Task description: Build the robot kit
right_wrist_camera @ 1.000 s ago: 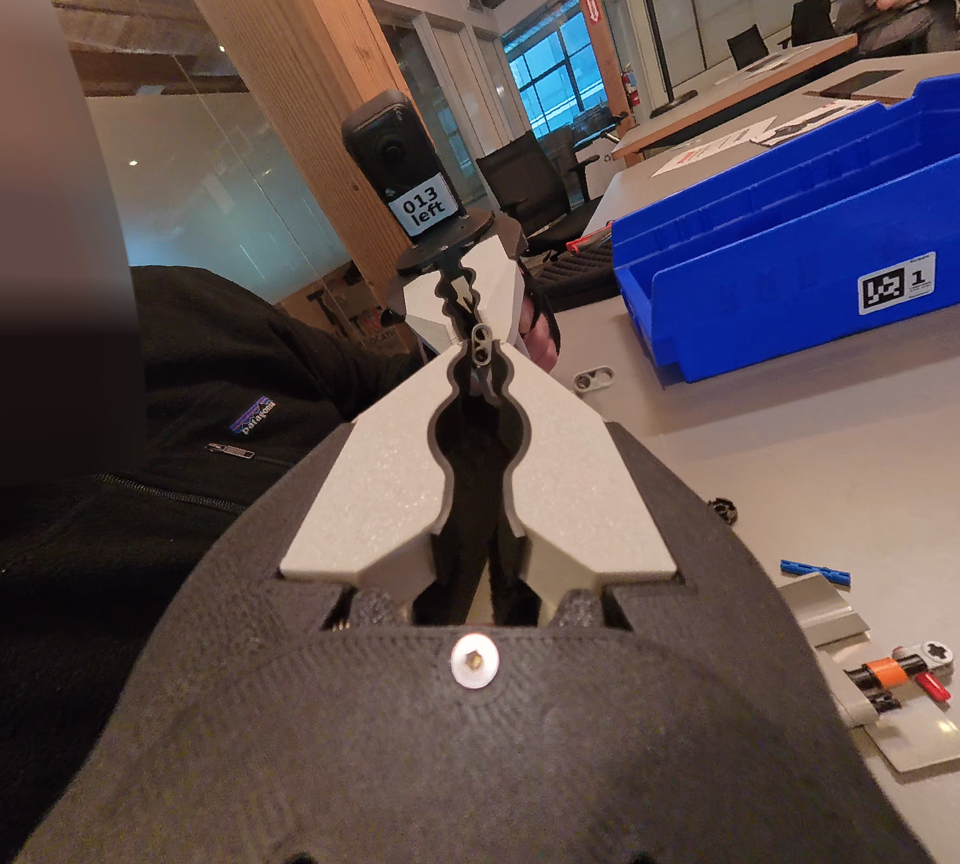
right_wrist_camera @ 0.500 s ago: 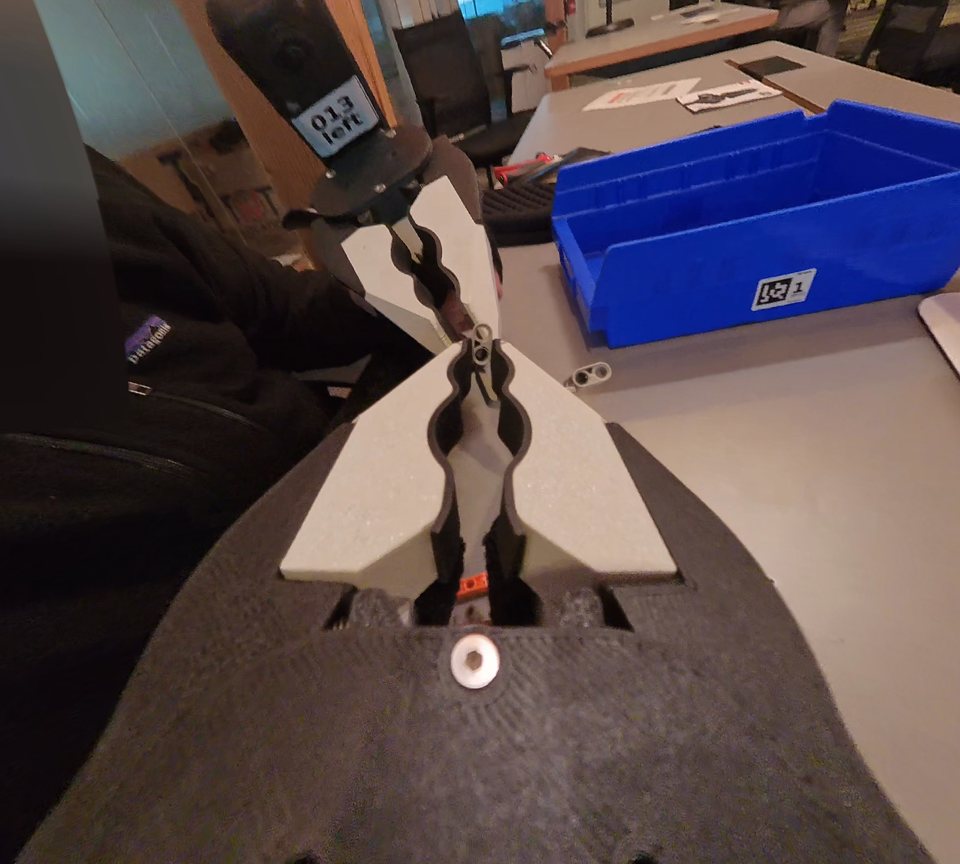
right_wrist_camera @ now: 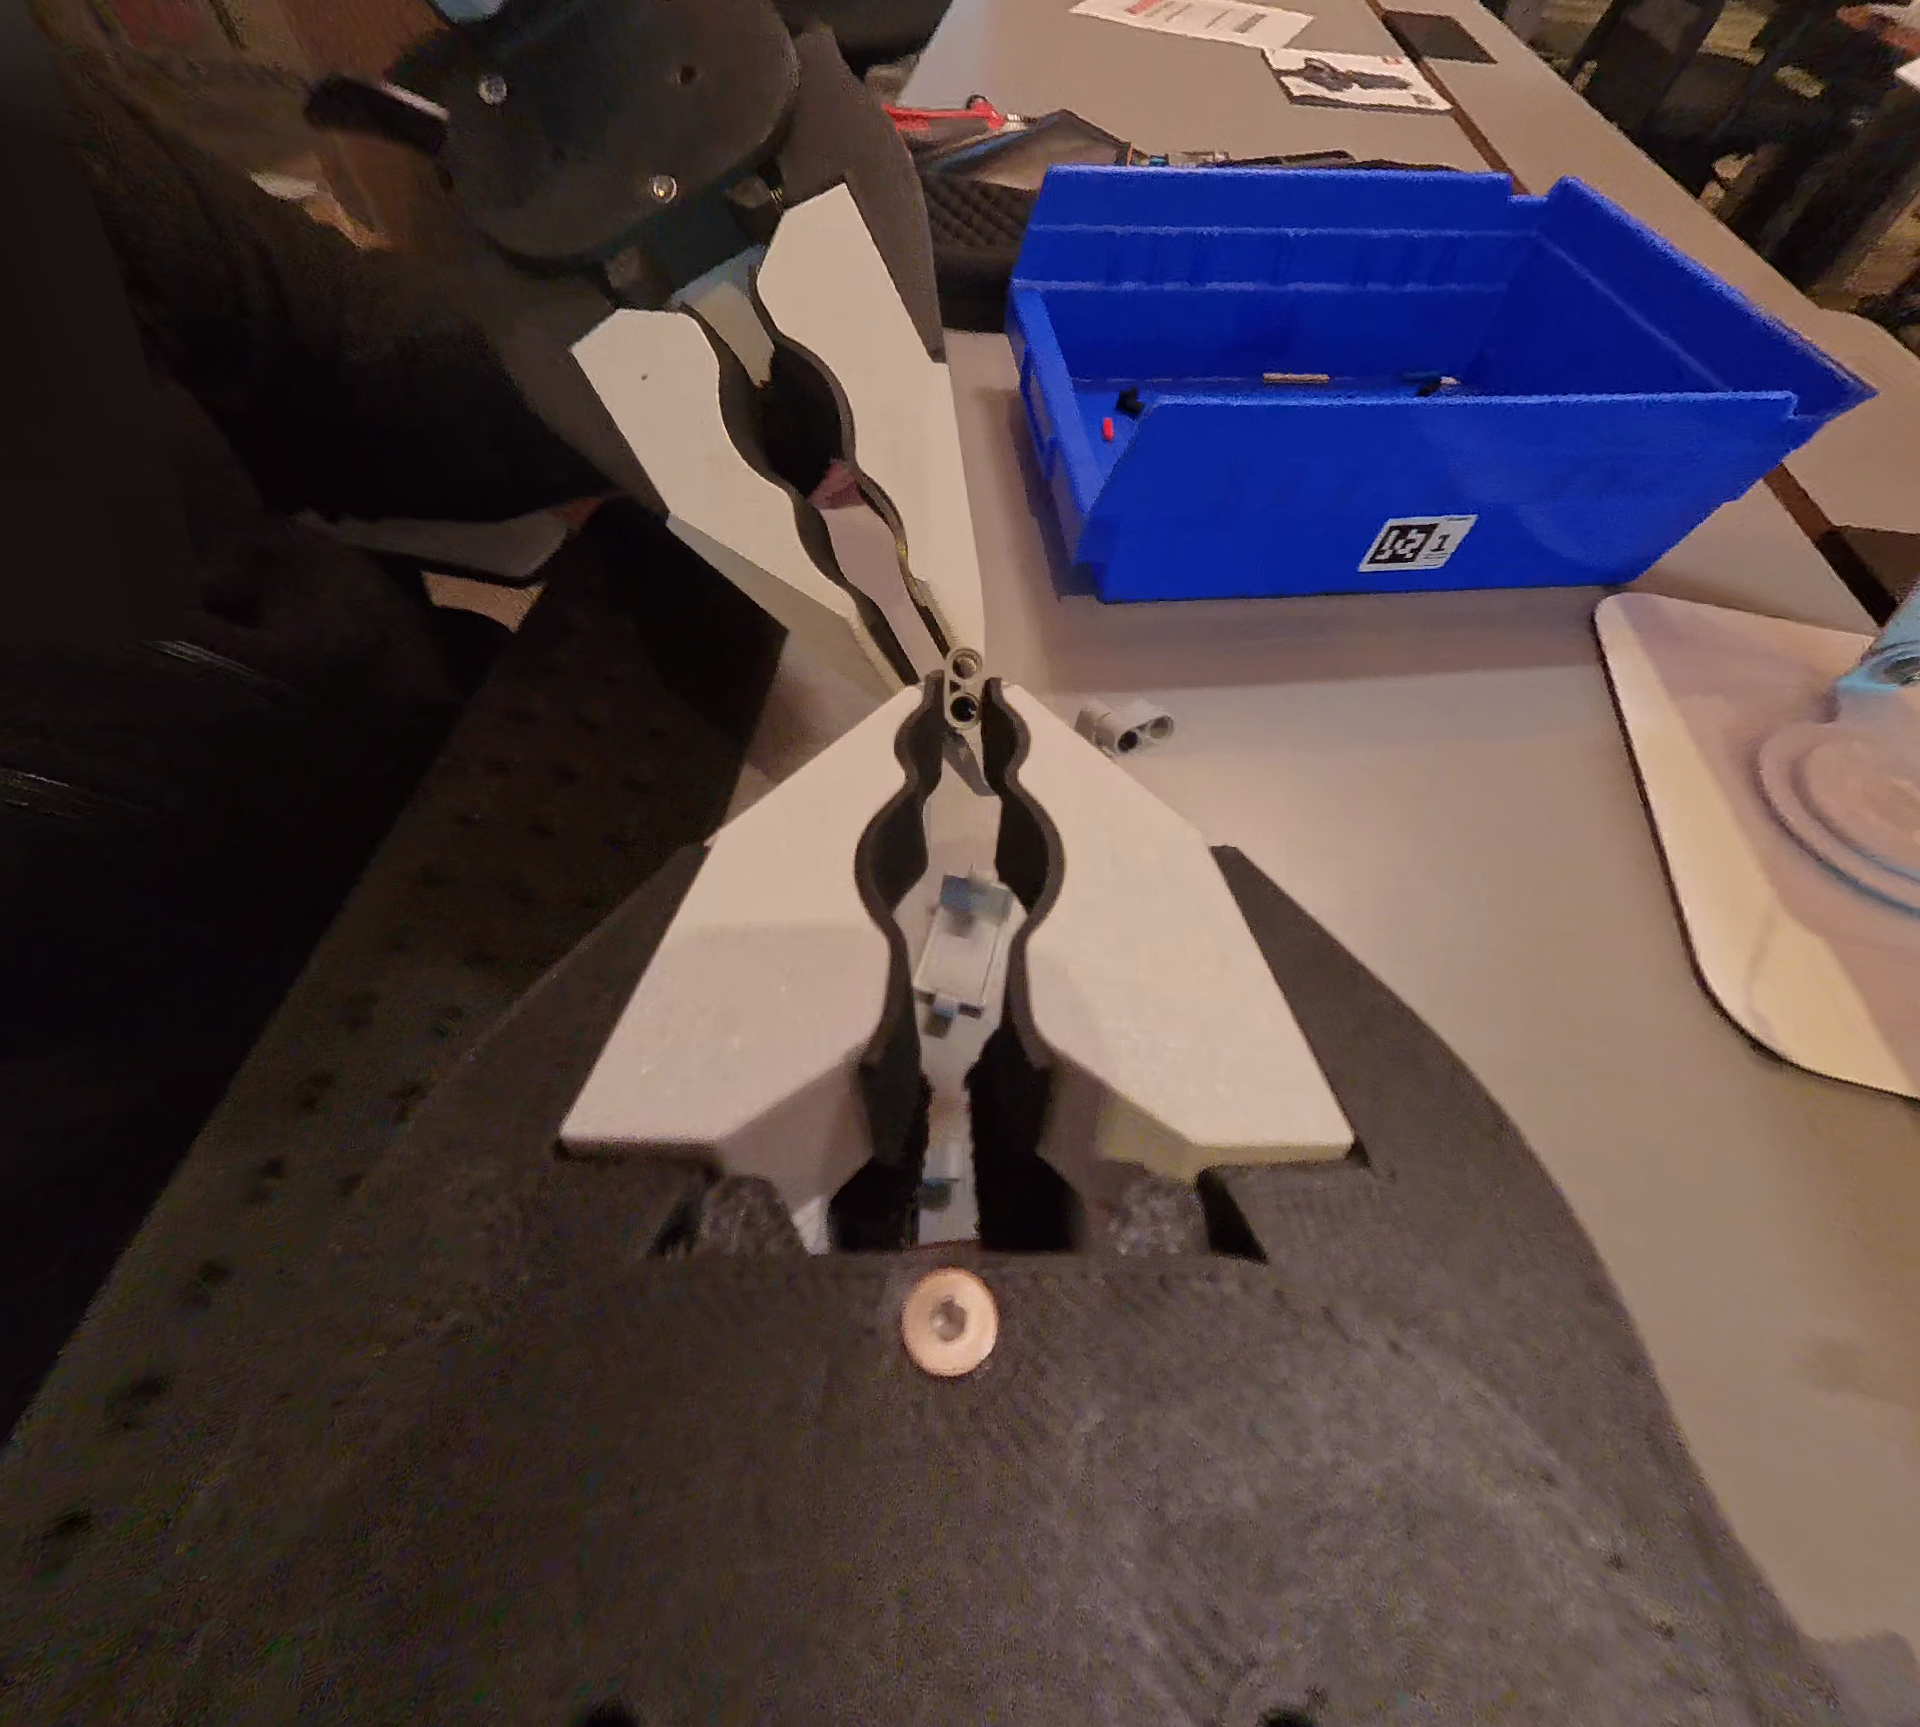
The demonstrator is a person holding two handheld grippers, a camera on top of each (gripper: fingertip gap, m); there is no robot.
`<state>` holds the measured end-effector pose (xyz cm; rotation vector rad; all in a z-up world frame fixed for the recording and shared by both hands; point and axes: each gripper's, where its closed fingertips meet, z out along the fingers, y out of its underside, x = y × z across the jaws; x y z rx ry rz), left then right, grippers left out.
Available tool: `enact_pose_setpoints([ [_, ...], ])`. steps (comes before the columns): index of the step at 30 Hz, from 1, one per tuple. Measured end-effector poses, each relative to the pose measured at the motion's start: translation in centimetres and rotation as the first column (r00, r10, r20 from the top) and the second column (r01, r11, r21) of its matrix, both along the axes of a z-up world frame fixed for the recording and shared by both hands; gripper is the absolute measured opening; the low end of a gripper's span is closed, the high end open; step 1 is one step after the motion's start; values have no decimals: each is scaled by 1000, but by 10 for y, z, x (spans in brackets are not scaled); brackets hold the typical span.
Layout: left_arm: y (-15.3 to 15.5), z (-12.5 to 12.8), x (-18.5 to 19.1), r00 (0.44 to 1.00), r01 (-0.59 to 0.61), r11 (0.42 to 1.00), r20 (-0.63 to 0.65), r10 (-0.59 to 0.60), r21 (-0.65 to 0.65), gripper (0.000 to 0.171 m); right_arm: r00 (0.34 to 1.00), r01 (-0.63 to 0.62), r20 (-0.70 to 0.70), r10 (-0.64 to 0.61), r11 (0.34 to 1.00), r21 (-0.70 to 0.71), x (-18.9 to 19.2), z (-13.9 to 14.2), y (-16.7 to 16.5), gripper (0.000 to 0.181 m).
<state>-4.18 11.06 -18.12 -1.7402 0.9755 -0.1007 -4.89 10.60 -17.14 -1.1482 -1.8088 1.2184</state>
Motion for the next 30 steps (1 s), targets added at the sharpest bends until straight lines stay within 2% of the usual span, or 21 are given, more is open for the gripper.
enact_pose_setpoints([
  [3,-1,-2,1,1000,4,1000,-7,-4,-2,2,1000,3,22,-4,1000,17,-1,-6,1,5],
  [6,-2,5,2,1000,6,1000,17,-6,15,2,999,-31,5,32,990,-134,-1,-2,0,4],
  [12,-5,23,2,994,20,997,107,-29,78,2,995,-82,-84,60,953,-292,0,15,-3,4],
  [17,-9,49,5,967,37,985,242,-78,167,1,974,-179,-209,89,869,-461,4,38,-7,4],
  [20,-12,61,7,939,51,979,323,-114,198,1,959,-218,-267,91,840,-497,7,50,-9,4],
  [24,-10,64,8,884,82,983,444,-147,164,1,954,-220,-290,75,834,-507,9,56,-7,4],
  [30,-11,70,10,818,107,984,550,-169,143,0,942,-233,-330,55,815,-531,11,65,-5,4],
])
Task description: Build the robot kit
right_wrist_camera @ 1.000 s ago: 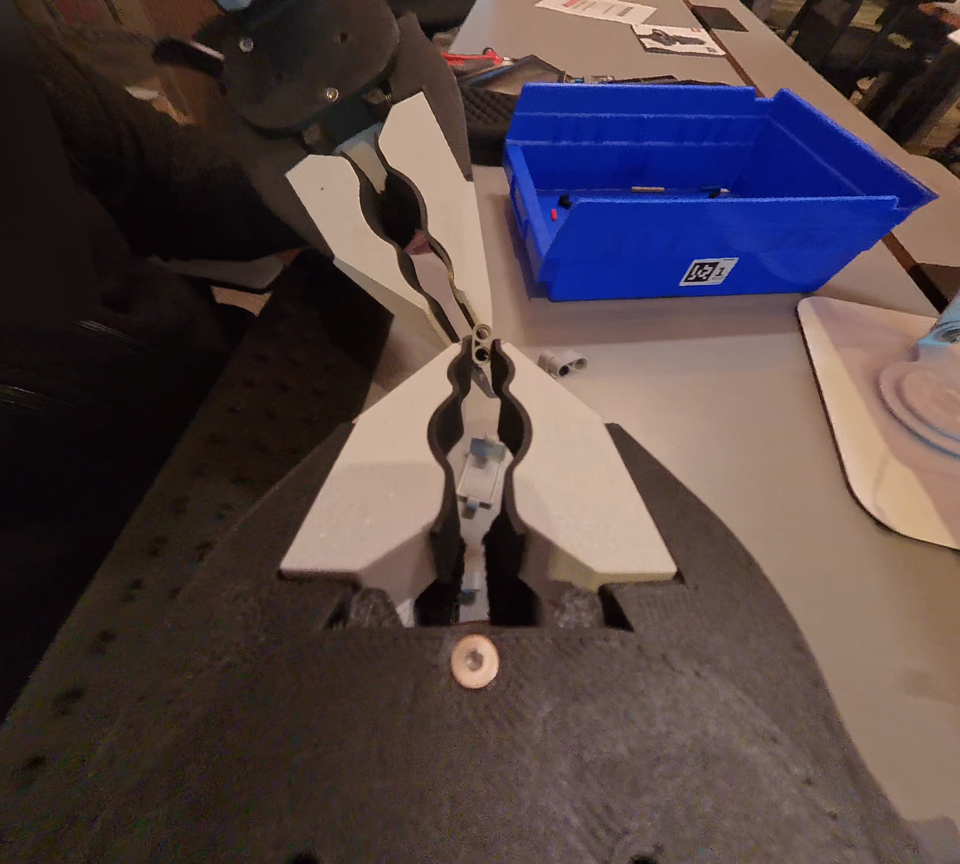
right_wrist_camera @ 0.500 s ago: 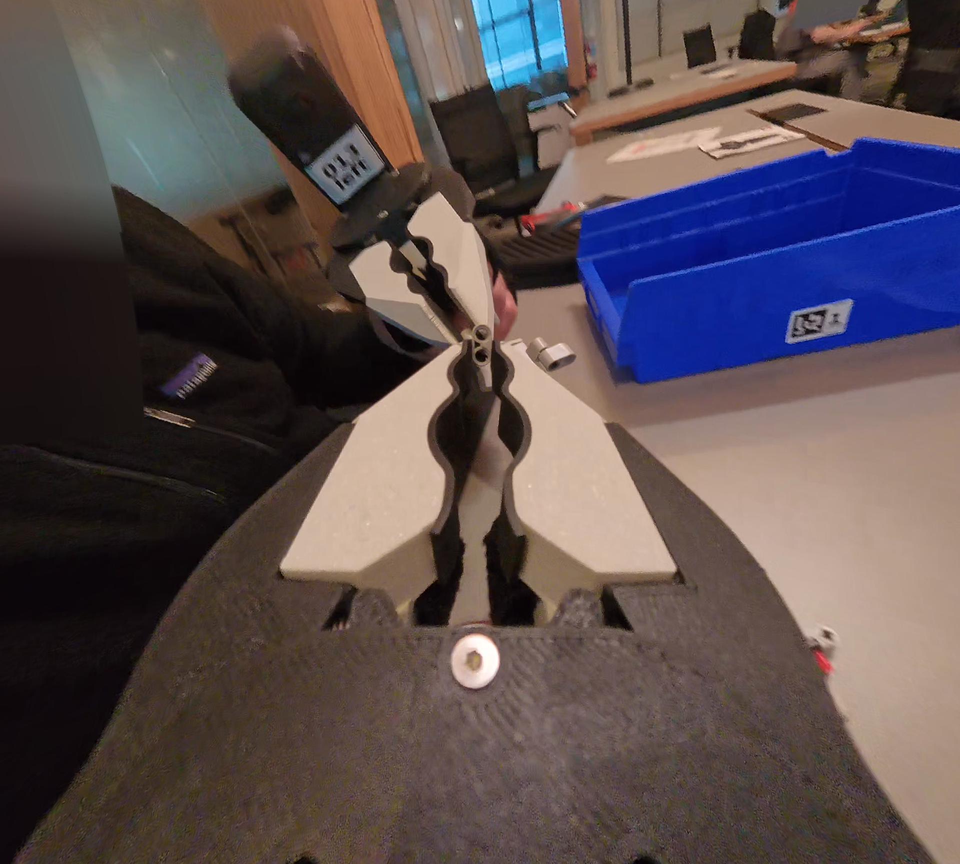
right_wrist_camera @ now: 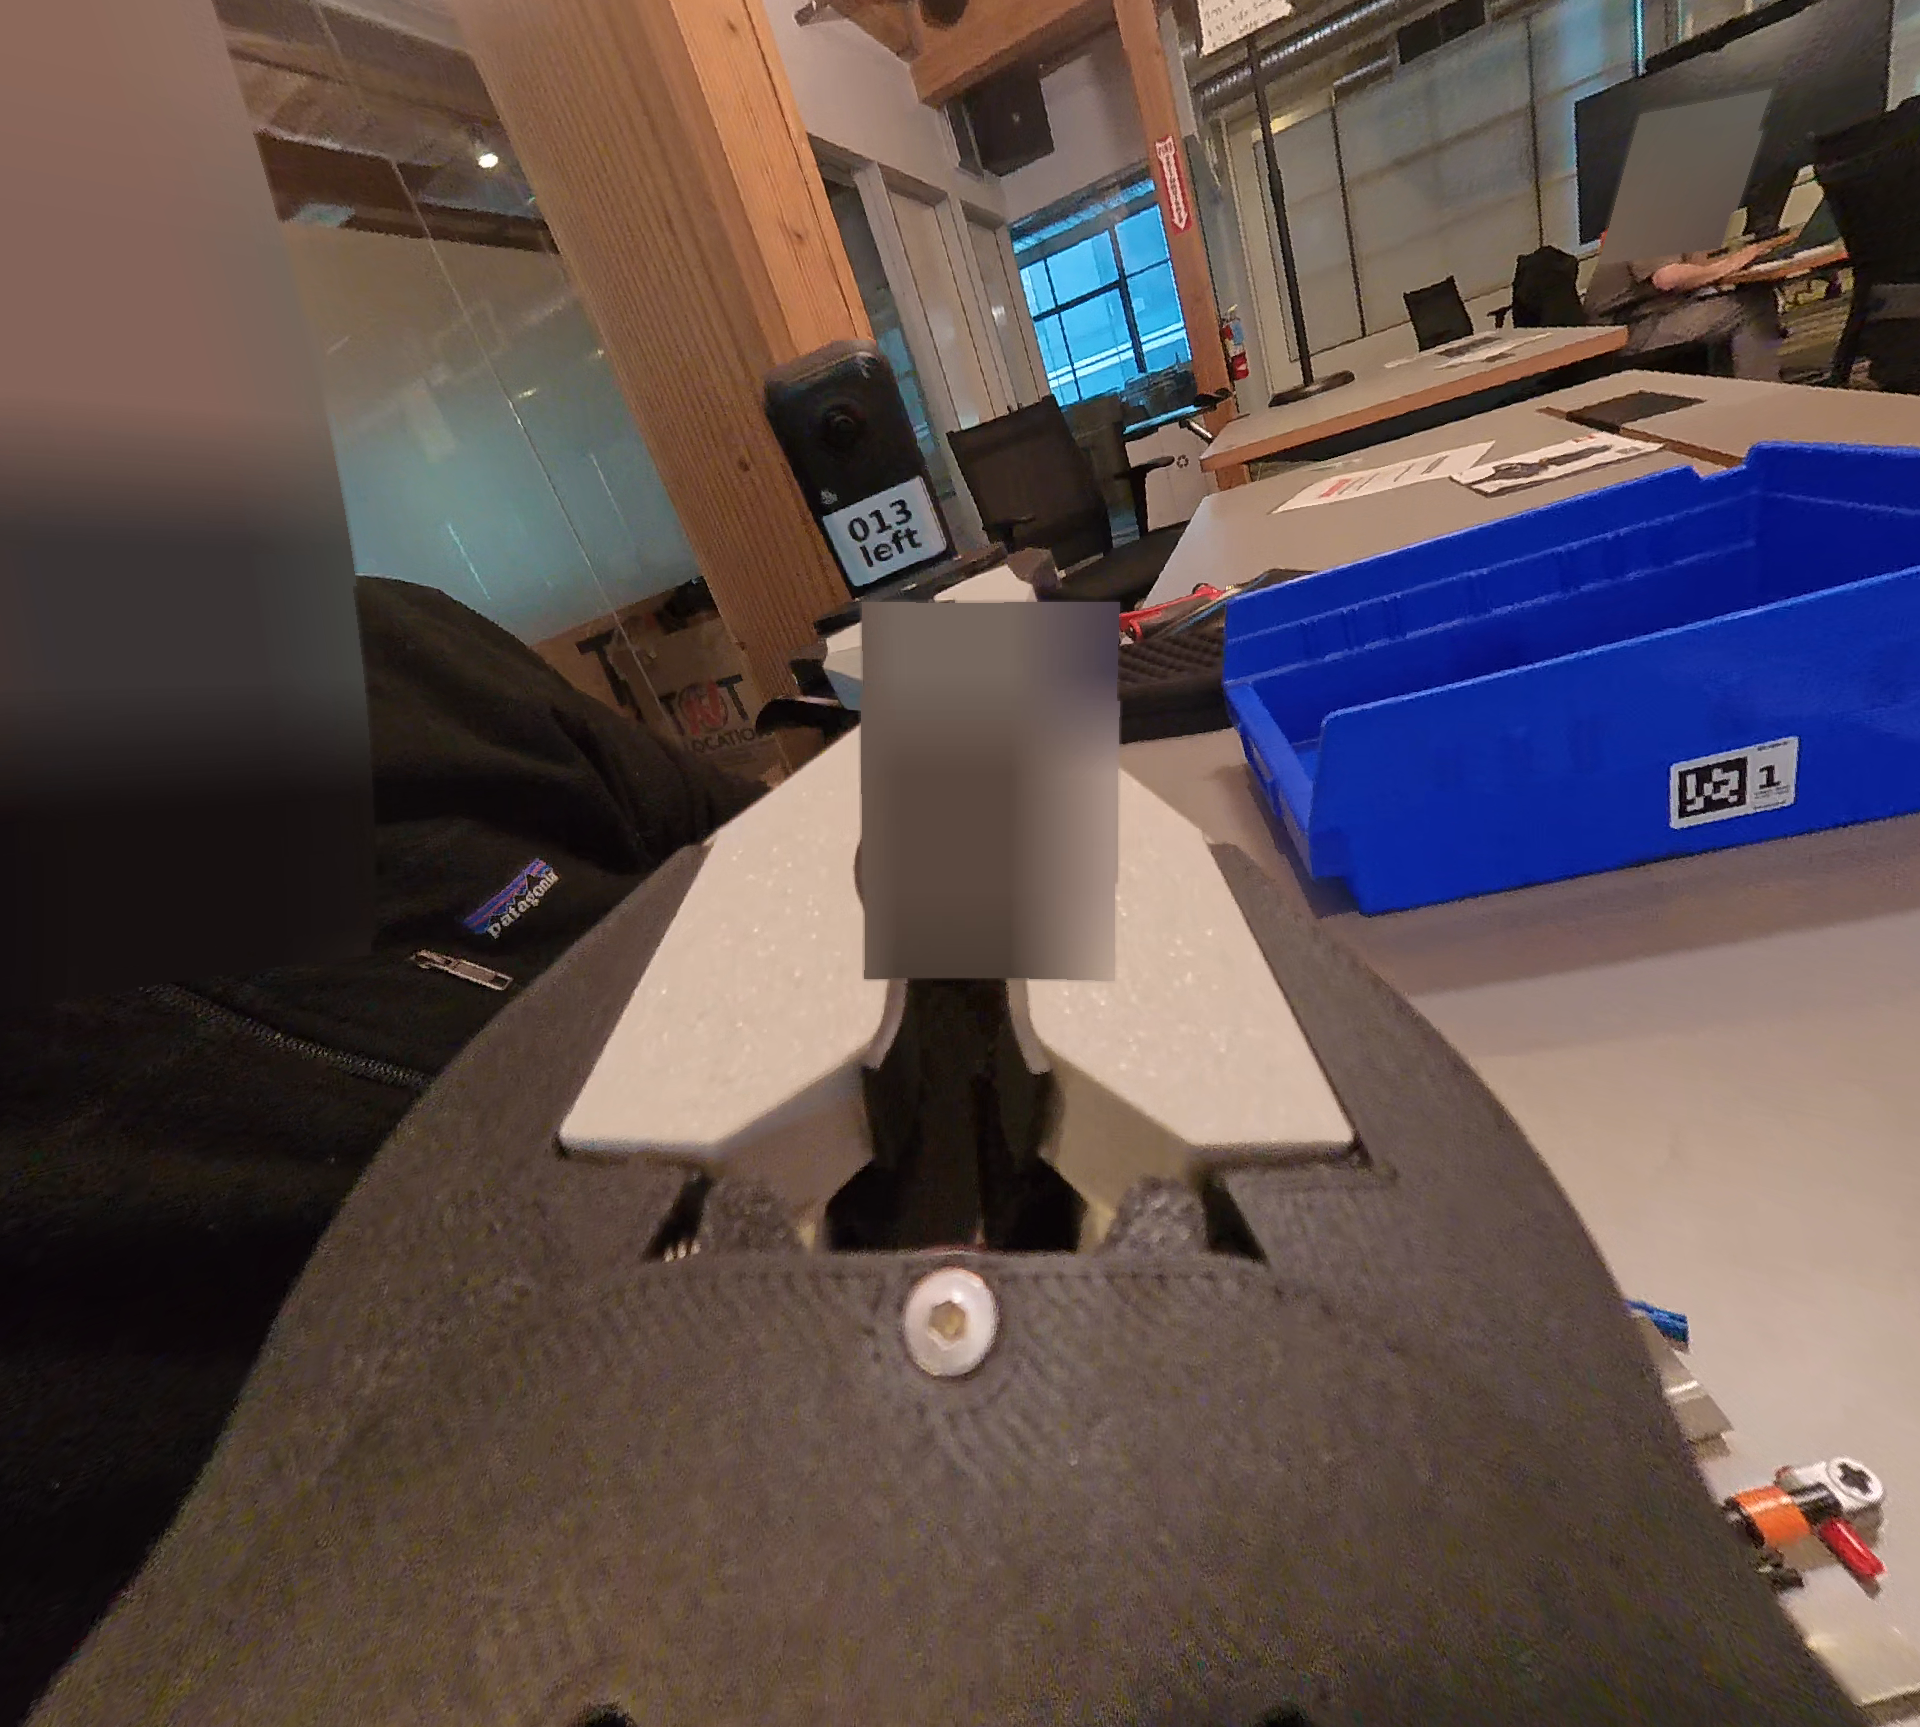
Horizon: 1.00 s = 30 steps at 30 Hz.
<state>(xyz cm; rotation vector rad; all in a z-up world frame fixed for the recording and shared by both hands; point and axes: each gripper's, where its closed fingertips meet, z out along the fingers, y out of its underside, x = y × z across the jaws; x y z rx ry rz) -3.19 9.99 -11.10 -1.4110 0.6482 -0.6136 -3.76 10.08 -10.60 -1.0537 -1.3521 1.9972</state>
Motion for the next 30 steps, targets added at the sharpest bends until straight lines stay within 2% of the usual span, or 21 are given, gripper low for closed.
enact_pose_setpoints([
  [11,9,-40,-8,994,-27,989,-111,11,-144,0,996,82,33,-84,996,39,1,-7,22,5],
  [17,3,-65,-29,974,-54,967,-228,-4,-248,0,993,120,2,-121,990,70,12,6,35,5],
  [19,-2,-80,-35,953,-69,946,-300,-31,-317,7,992,126,1,-127,988,93,13,7,35,5],
  [21,-13,-103,-37,908,-82,912,-408,-98,-401,12,991,128,12,-131,985,114,13,5,35,5],
  [23,-26,-128,-37,841,-105,874,-512,-177,-474,15,991,127,31,-133,982,143,10,0,32,5],
  [25,-32,-145,-44,755,-151,873,-624,-201,-463,18,990,124,48,-134,977,174,8,-5,29,5],
  [26,-34,-148,-45,741,-149,871,-636,-215,-469,20,990,122,54,-134,975,185,7,-6,28,5],
  [30,-44,-152,-40,756,-106,832,-588,-288,-545,26,984,128,91,-154,961,247,4,-15,27,5],
])
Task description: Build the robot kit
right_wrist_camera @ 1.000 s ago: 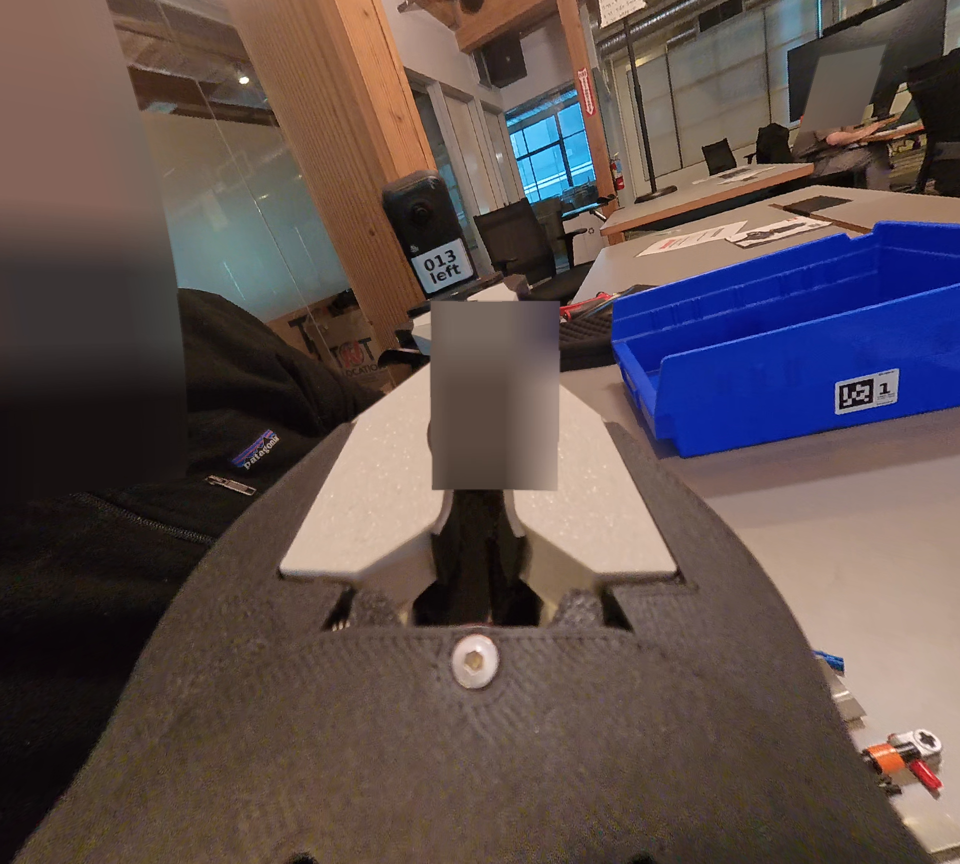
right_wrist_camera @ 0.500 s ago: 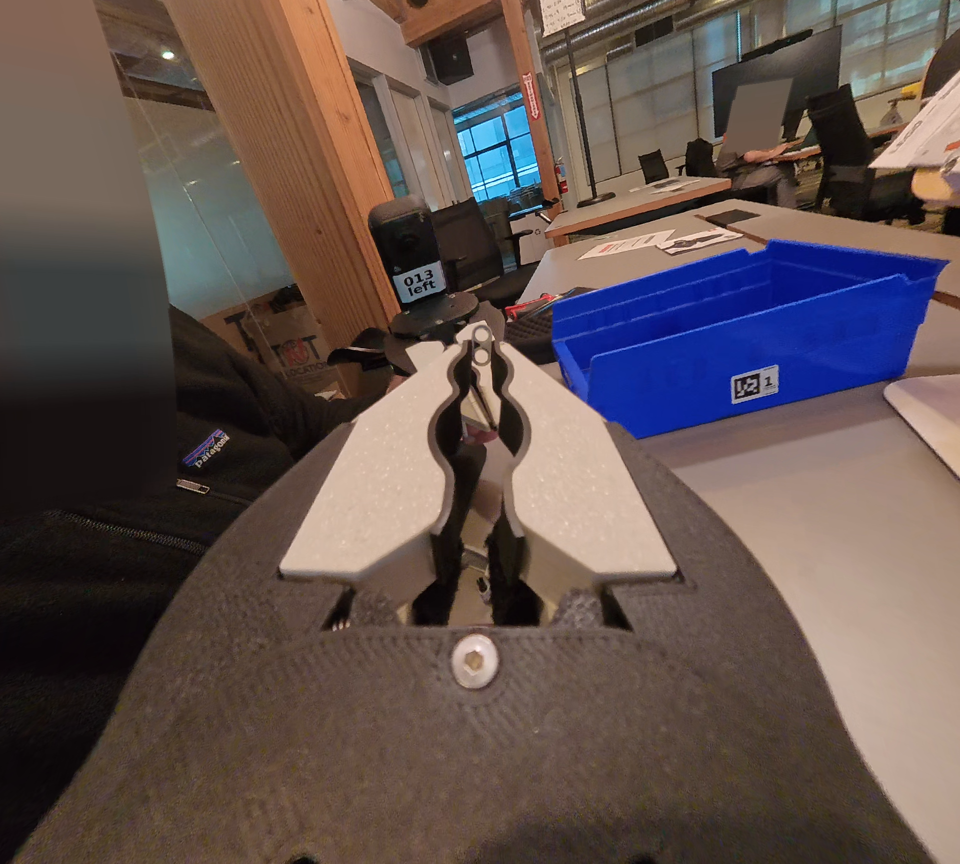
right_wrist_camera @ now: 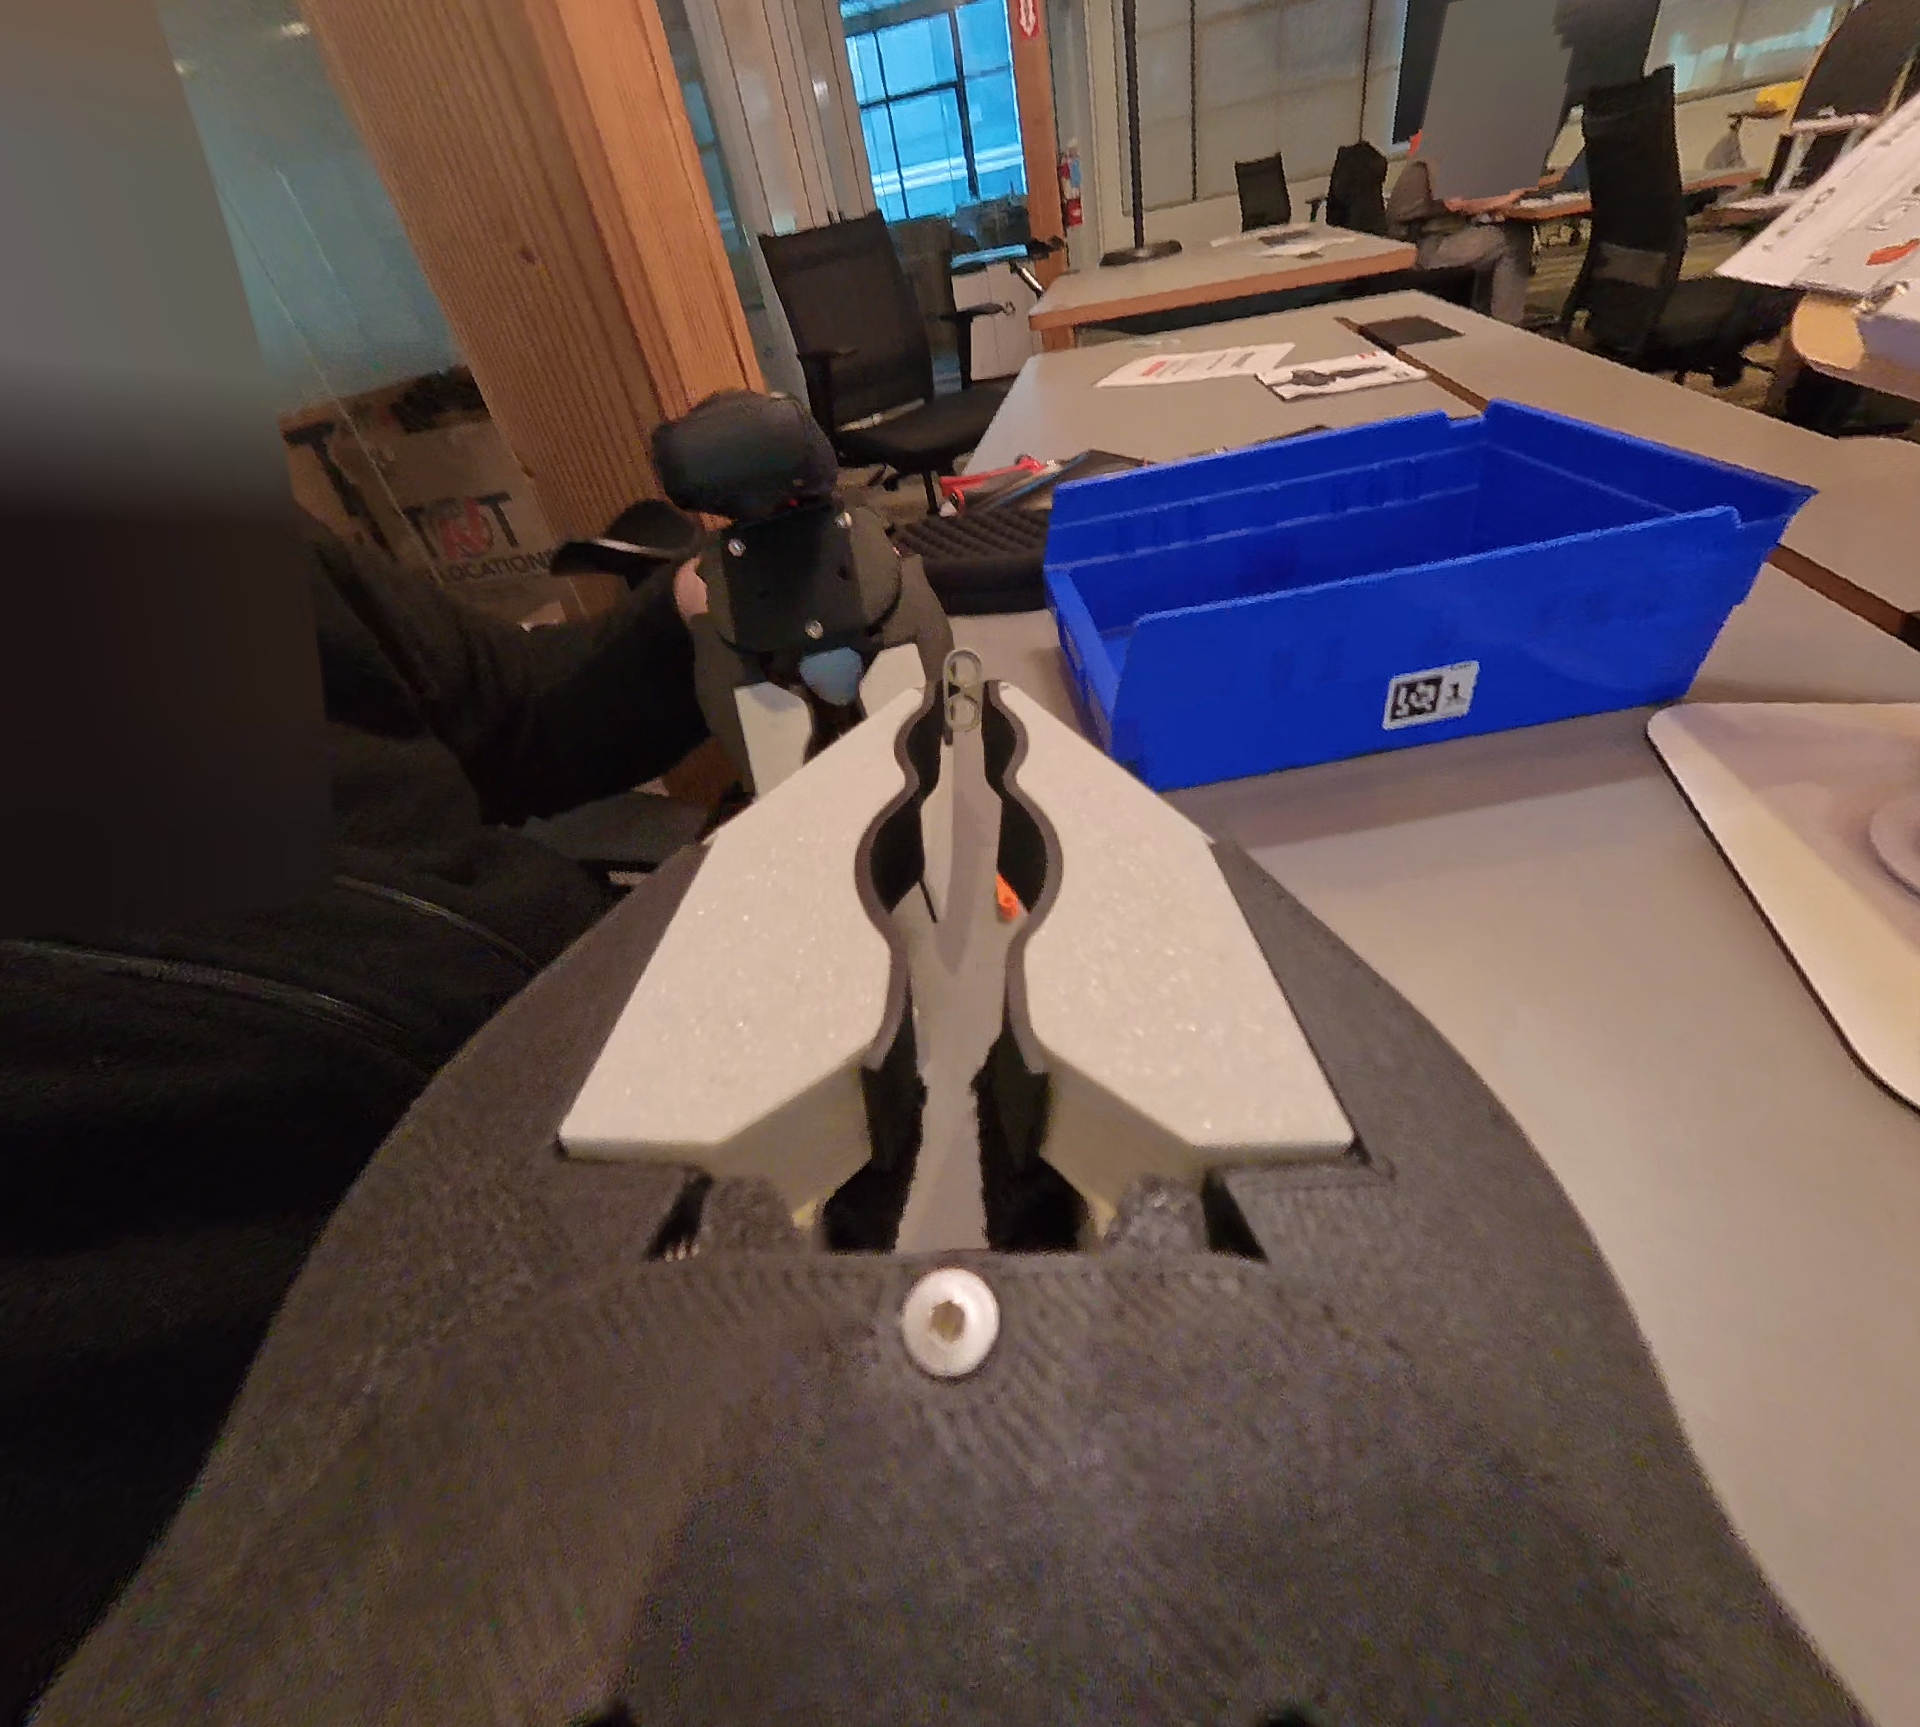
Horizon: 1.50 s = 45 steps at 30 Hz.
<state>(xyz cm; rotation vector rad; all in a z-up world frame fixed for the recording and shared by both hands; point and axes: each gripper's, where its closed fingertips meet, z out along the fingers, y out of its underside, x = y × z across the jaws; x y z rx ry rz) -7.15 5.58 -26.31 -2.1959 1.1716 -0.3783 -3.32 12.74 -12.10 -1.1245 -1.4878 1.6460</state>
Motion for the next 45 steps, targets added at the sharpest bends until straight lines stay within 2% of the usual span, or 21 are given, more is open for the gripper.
enact_pose_setpoints([
  [10,-7,-22,14,1000,-12,993,-26,8,-121,30,996,10,86,-17,997,83,-6,-19,-4,5],
  [17,-26,-26,18,999,11,966,51,3,-260,24,988,5,153,-24,992,124,-7,-31,-6,5],
  [19,-25,-24,22,997,10,965,79,12,-264,23,977,2,210,-37,986,167,-6,-41,-8,5],
  [21,-20,-21,20,996,1,972,81,19,-235,32,956,-35,292,-38,970,242,-2,-59,-16,5],
  [25,-15,-16,16,994,11,982,109,10,-190,34,886,-116,452,-108,890,440,9,-104,-33,5],
  [27,-13,-15,15,994,54,987,103,-39,-149,41,856,-153,504,-118,872,464,11,-118,-42,5],
  [32,-11,-19,13,985,170,979,43,-166,-112,60,810,-191,577,-106,882,430,8,-135,-54,5],
  [34,-11,-22,13,978,208,972,40,-205,-113,59,793,-199,599,-113,881,430,8,-141,-54,5],
  [36,-12,-22,16,970,238,964,78,-230,-115,51,778,-205,616,-125,876,436,7,-145,-55,5],
  [42,-10,-30,24,967,246,963,97,-235,-111,36,743,-224,648,-165,852,474,4,-158,-56,5],
  [45,-6,-29,29,972,212,972,124,-199,-103,37,735,-221,650,-193,838,499,4,-159,-52,5],
])
